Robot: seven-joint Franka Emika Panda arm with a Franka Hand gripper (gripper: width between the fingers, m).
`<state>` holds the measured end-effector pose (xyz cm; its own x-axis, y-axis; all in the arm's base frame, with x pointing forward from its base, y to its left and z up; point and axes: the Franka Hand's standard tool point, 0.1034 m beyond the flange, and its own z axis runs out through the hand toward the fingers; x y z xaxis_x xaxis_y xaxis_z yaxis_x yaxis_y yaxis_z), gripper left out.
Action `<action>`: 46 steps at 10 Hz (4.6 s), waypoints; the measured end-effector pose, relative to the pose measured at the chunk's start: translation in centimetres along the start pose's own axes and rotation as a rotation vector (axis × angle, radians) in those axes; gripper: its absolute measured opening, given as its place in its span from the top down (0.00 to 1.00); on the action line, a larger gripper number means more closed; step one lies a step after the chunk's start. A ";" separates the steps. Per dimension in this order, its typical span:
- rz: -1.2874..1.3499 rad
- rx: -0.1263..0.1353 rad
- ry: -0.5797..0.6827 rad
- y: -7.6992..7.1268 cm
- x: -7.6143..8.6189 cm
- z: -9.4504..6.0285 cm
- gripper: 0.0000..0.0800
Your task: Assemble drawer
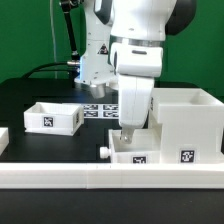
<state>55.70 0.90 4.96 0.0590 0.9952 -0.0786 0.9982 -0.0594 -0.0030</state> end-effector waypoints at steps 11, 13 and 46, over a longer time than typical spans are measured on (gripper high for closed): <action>-0.093 0.016 0.213 4.2 -7.8 0.2 0.19; -0.080 0.029 0.234 4.2 -8.3 0.7 0.19; -0.106 -0.020 0.225 3.6 1.3 2.6 0.19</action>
Offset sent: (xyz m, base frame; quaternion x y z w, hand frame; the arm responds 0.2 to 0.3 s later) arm 0.0000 0.0000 0.0000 0.0000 0.0000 0.0000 1.0000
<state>59.35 1.75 2.30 -0.0485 0.9882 0.1453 0.9987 0.0460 0.0205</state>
